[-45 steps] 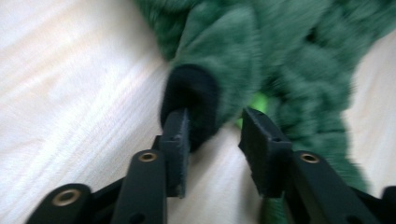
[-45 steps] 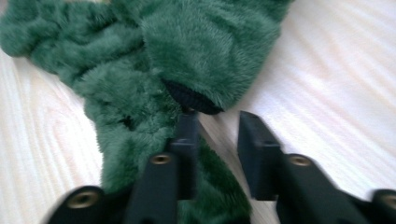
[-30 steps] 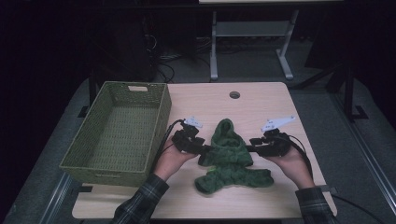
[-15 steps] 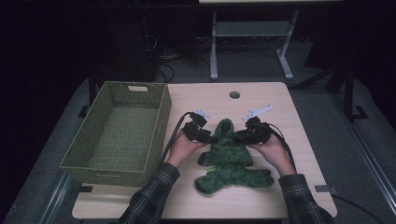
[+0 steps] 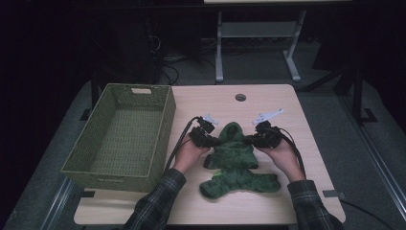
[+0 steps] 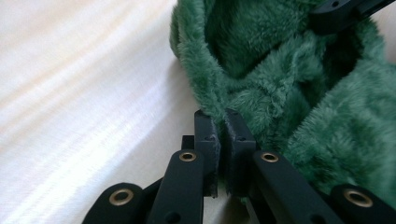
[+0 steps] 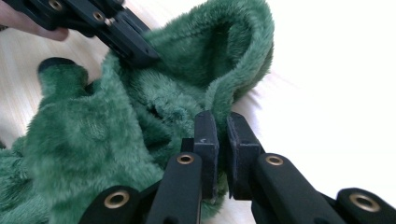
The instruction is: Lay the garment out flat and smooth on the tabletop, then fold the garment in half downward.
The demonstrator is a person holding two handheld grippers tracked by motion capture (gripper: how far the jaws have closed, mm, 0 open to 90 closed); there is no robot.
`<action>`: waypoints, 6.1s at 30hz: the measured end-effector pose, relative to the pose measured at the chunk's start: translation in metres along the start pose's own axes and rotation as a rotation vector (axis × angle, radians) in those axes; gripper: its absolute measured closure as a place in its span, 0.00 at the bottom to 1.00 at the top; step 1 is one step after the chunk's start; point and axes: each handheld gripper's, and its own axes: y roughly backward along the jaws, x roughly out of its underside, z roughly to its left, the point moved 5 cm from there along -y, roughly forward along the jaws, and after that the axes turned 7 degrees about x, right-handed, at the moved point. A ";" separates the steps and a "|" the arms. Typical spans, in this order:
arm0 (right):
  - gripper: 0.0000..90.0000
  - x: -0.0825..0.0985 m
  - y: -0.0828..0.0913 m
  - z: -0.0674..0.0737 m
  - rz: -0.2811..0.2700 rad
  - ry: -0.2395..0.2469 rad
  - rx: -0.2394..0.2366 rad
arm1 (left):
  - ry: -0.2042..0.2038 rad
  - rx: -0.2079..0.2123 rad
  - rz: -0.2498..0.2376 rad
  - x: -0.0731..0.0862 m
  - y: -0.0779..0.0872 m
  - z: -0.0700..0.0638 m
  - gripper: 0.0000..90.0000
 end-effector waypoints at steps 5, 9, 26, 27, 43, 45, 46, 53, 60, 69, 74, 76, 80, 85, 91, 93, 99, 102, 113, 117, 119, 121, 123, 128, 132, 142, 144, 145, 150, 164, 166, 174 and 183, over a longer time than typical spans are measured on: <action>0.95 -0.002 0.018 -0.010 -0.072 -0.009 0.052 | -0.023 -0.040 -0.056 -0.006 0.012 0.000 0.95; 0.96 0.001 0.026 -0.021 -0.084 -0.025 0.085 | -0.034 -0.064 -0.082 -0.006 0.020 0.005 0.96; 0.98 0.024 -0.020 -0.051 0.017 -0.069 0.123 | -0.028 -0.147 -0.063 0.006 -0.013 0.036 0.97; 0.98 0.026 -0.023 -0.052 0.022 -0.069 0.124 | -0.029 -0.151 -0.060 0.007 -0.016 0.037 0.97; 0.75 0.016 -0.005 -0.052 -0.049 -0.098 0.138 | -0.005 -0.165 -0.103 -0.004 -0.001 0.034 0.56; 0.74 0.016 0.000 -0.052 -0.058 -0.098 0.141 | -0.018 -0.160 -0.094 -0.006 0.006 0.029 0.53; 0.73 0.015 0.007 -0.051 -0.071 -0.112 0.142 | -0.011 -0.145 -0.092 -0.006 0.010 0.025 0.50; 0.66 0.014 0.027 -0.042 -0.079 -0.125 0.114 | -0.024 -0.081 -0.101 -0.002 0.028 0.004 0.40; 0.65 0.008 0.044 -0.022 -0.107 -0.102 0.079 | -0.060 -0.066 -0.093 0.014 0.041 -0.019 0.27; 0.67 0.008 0.048 0.005 -0.127 -0.063 0.037 | -0.106 -0.058 -0.094 0.043 0.057 -0.045 0.15; 0.67 0.007 0.048 0.017 -0.128 -0.040 0.016 | -0.112 -0.059 -0.119 0.057 0.063 -0.056 0.14; 0.67 0.005 0.048 0.029 -0.137 -0.022 -0.010 | -0.116 -0.062 -0.126 0.068 0.065 -0.062 0.14; 0.68 0.003 0.047 0.046 -0.138 0.004 -0.035 | -0.129 -0.061 -0.090 0.086 0.065 -0.068 0.14; 0.69 0.003 0.044 0.065 -0.128 0.024 -0.078 | -0.111 -0.054 -0.068 0.103 0.064 -0.073 0.14; 0.71 0.000 0.040 0.089 -0.144 0.058 -0.134 | -0.095 -0.058 -0.042 0.121 0.061 -0.073 0.14; 0.72 -0.001 0.035 0.098 -0.140 0.074 -0.155 | -0.102 -0.061 -0.037 0.125 0.061 -0.074 0.14; 0.74 -0.003 0.023 0.125 -0.127 0.116 -0.206 | -0.120 -0.055 -0.005 0.134 0.056 -0.080 0.14; 0.76 -0.004 0.020 0.137 -0.119 0.145 -0.230 | -0.117 -0.051 0.014 0.139 0.052 -0.081 0.14; 0.84 0.004 -0.007 0.172 -0.038 0.232 -0.277 | -0.167 -0.060 -0.055 0.147 0.051 -0.081 0.14; 0.84 0.009 -0.019 0.178 -0.019 0.275 -0.256 | -0.166 -0.062 -0.053 0.147 0.052 -0.082 0.14; 0.84 0.011 -0.023 0.179 -0.008 0.278 -0.236 | -0.167 -0.064 -0.053 0.147 0.052 -0.082 0.14; 0.84 0.013 -0.026 0.180 0.009 0.279 -0.222 | -0.171 -0.065 -0.049 0.148 0.052 -0.081 0.14; 0.83 0.014 -0.030 0.179 0.016 0.294 -0.212 | -0.169 -0.064 -0.053 0.147 0.052 -0.082 0.14; 0.84 0.021 -0.042 0.177 0.036 0.328 -0.180 | -0.178 -0.066 -0.049 0.147 0.052 -0.081 0.14; 0.95 0.022 -0.042 0.178 0.030 0.339 -0.150 | -0.172 -0.064 -0.050 0.147 0.052 -0.081 0.14; 0.96 0.014 -0.025 0.176 -0.024 0.305 -0.191 | -0.170 -0.063 -0.057 0.147 0.052 -0.081 0.14; 0.96 0.011 -0.019 0.174 -0.046 0.290 -0.199 | -0.168 -0.062 -0.059 0.147 0.052 -0.082 0.14; 0.96 0.010 -0.016 0.173 -0.056 0.278 -0.203 | -0.168 -0.062 -0.060 0.147 0.051 -0.082 0.14; 0.96 0.006 0.001 0.165 -0.103 0.221 -0.212 | -0.170 -0.063 -0.060 0.147 0.051 -0.081 0.14; 0.96 0.008 0.036 0.133 -0.201 0.126 -0.210 | -0.167 -0.062 -0.064 0.147 0.051 -0.082 0.14; 0.95 0.009 0.037 0.128 -0.208 0.114 -0.208 | -0.166 -0.061 -0.064 0.147 0.051 -0.082 0.14; 0.95 0.017 0.041 0.108 -0.219 0.068 -0.186 | -0.173 -0.062 -0.064 0.146 0.051 -0.081 0.14; 0.93 0.032 0.036 0.081 -0.186 0.022 -0.124 | -0.173 -0.064 -0.063 0.145 0.050 -0.081 0.14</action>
